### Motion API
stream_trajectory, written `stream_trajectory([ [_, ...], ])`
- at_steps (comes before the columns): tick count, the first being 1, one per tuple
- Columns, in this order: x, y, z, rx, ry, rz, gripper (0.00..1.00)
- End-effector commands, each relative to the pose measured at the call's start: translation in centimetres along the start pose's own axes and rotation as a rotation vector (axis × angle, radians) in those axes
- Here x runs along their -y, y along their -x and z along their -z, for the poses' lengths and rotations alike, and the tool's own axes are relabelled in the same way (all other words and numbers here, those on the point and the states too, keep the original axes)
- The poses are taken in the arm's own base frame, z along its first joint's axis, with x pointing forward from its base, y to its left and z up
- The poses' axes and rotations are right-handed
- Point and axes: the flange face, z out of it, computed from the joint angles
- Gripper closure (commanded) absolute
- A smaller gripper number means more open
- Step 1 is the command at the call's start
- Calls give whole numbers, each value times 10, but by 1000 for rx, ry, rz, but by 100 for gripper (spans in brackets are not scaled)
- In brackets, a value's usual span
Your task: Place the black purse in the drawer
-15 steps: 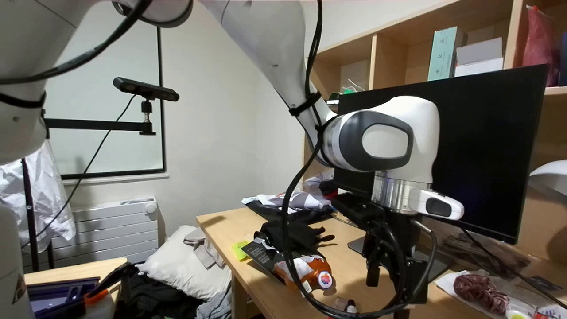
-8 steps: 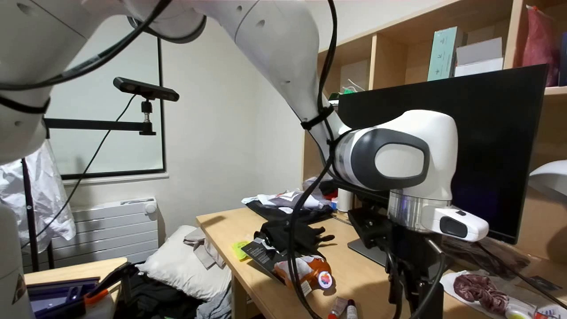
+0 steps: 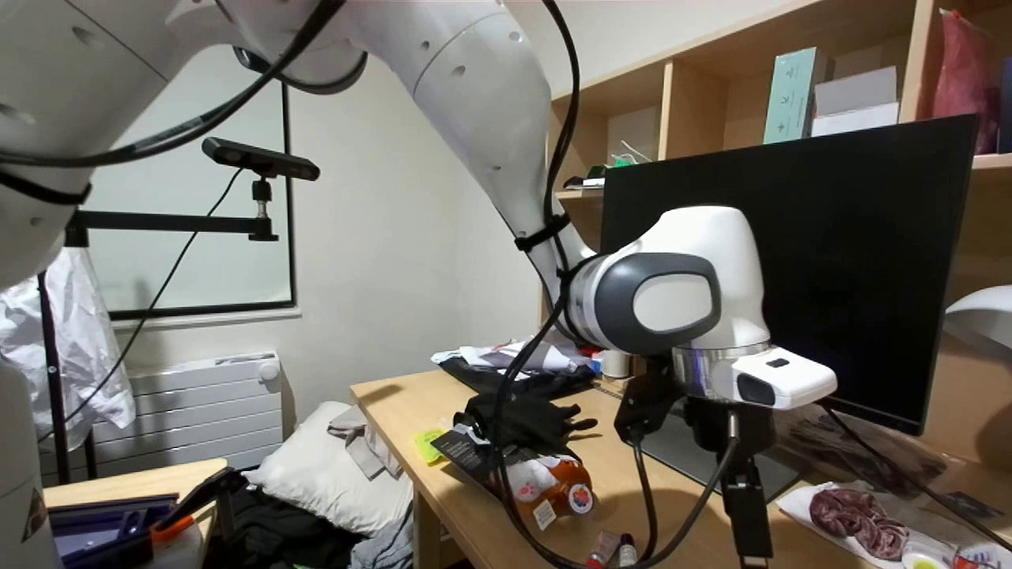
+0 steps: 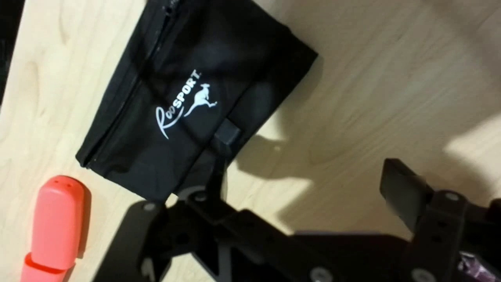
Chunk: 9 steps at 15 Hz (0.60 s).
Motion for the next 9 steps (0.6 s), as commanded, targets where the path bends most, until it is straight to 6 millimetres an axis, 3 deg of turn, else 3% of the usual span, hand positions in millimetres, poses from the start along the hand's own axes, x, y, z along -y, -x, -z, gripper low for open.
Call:
stream_trajectory([
  [1, -10, 12, -23, -102, 39, -161, 0],
  [4, -24, 16, -31, -170, 108, -291, 0],
  [9, -32, 16, -3, -256, 312, -467, 0],
])
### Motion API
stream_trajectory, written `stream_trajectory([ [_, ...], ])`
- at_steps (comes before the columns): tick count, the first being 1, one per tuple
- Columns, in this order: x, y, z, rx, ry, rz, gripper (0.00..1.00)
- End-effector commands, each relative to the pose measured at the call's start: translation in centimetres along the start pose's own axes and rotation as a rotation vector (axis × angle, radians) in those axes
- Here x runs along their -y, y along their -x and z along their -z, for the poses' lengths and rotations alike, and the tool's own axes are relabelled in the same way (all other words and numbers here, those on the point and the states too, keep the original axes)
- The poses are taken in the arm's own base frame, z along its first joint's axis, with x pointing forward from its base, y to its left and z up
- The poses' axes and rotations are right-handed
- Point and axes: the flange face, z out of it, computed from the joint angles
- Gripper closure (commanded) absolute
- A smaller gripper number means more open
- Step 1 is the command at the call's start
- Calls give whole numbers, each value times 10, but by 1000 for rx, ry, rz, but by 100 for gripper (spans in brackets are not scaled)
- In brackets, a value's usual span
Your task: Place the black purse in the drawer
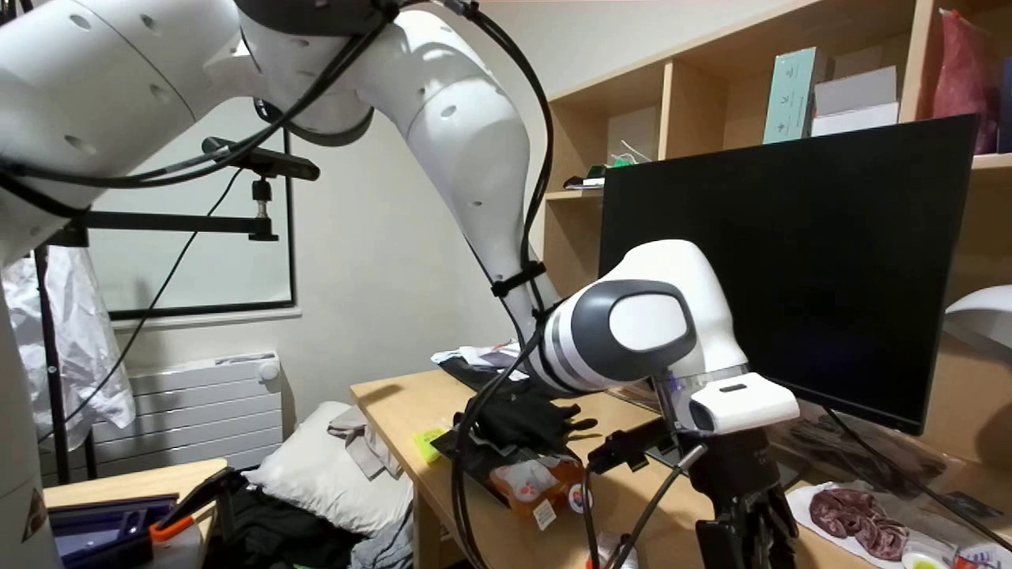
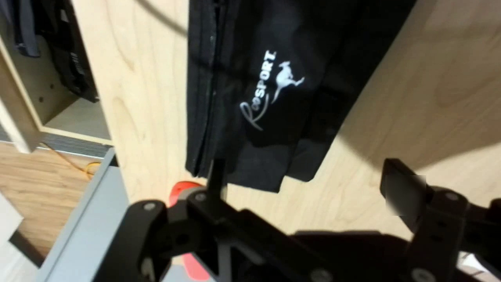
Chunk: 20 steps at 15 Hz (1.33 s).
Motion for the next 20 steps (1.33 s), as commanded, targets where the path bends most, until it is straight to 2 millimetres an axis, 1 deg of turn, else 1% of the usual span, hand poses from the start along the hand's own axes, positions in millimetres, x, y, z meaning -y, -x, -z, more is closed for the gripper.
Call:
stream_trajectory([
  [1, -9, 0, 23, -68, 178, -76, 0],
  [3, -13, 9, 22, -77, 306, -72, 0],
  [6, -22, 26, 10, -35, 497, -24, 0],
  [7, -26, 30, 7, -3, 551, -3, 0],
  [8, -27, 34, 3, 27, 559, 28, 0],
  [9, -25, 37, -1, 15, 559, 2, 0],
  [10, -24, 40, 5, 7, 536, 10, 0],
  [11, -24, 41, 1, 14, 542, 11, 0],
  [13, -26, 40, -2, 21, 544, 9, 0],
  [14, -23, 40, 3, 28, 494, 59, 0],
  [15, -18, 42, 8, 52, 451, 31, 0],
  [17, -9, 42, 18, 152, 384, 12, 0],
  [20, -5, 36, 24, 254, 315, -21, 0],
])
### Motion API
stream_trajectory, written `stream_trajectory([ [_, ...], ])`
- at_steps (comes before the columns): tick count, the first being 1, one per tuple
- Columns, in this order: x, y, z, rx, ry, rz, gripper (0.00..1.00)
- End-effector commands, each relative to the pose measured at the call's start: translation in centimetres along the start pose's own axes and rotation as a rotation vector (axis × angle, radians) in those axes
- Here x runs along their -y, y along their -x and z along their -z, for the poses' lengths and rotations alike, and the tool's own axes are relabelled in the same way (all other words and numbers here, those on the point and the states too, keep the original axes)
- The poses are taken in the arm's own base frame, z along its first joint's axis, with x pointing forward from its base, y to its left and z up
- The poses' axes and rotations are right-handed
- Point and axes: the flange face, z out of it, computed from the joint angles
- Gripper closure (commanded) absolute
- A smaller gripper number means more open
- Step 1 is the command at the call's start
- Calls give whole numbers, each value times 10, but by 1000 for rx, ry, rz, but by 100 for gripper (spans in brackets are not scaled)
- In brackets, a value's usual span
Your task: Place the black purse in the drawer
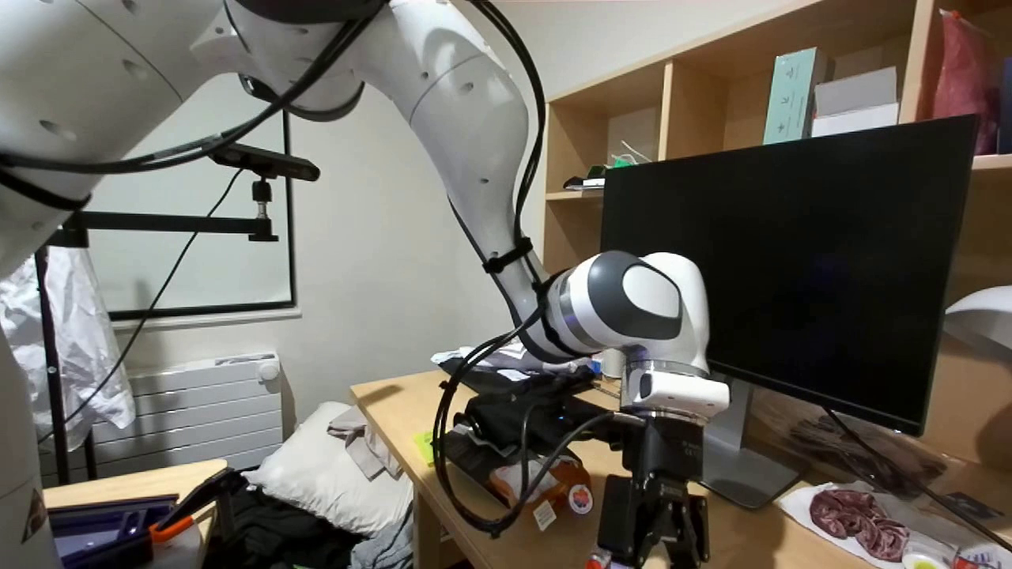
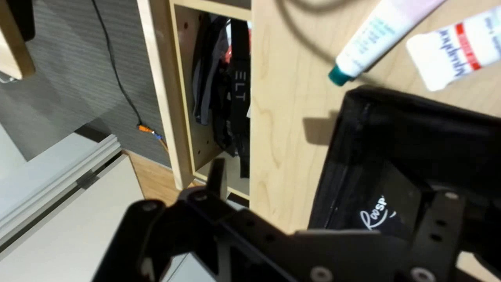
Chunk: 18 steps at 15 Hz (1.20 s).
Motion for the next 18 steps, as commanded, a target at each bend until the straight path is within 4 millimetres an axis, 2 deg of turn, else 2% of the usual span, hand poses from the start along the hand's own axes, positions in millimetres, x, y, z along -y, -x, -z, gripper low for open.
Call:
stream_trajectory([
  [1, -8, -16, 13, 148, -114, -19, 0],
  [4, -8, -31, 3, 233, -213, -71, 0],
  [8, -2, -46, -25, 253, -275, -57, 0],
  [16, 23, -32, -57, 180, -390, 82, 0],
  [17, 25, -31, -61, 180, -390, 93, 25],
  [18, 24, -31, -63, 178, -384, 104, 26],
])
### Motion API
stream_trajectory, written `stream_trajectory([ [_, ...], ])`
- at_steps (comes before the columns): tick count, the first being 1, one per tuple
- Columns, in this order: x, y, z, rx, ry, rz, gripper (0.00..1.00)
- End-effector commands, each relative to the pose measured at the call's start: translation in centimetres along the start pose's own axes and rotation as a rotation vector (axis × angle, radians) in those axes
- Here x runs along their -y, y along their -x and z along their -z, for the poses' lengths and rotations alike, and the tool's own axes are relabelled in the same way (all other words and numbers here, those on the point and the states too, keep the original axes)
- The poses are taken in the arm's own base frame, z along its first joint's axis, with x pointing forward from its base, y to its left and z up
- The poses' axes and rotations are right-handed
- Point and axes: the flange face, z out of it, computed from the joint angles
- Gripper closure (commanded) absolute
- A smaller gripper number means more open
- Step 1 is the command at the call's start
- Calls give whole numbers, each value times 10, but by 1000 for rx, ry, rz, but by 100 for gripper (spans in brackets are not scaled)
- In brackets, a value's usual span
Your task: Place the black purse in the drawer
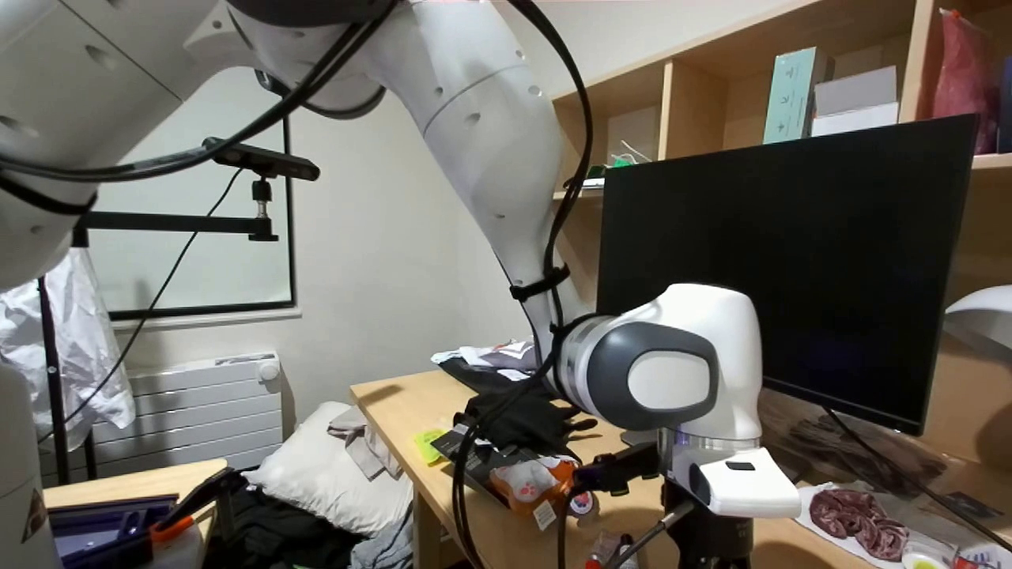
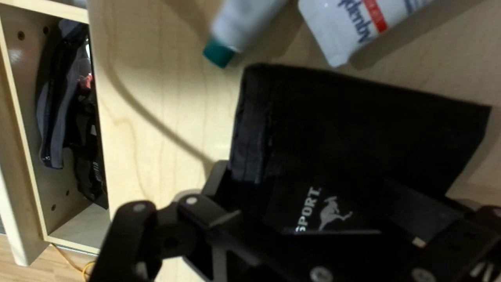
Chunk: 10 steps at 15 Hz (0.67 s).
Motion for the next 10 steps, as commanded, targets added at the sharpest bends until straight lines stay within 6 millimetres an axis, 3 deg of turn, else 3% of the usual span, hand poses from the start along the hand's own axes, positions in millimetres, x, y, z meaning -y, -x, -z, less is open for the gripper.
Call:
stream_trajectory([
  [1, 0, 0, -14, 15, -21, 51, 32],
  [6, -7, -3, -12, 11, -6, 95, 66],
  [10, -18, -9, 4, -7, 0, 114, 89],
])
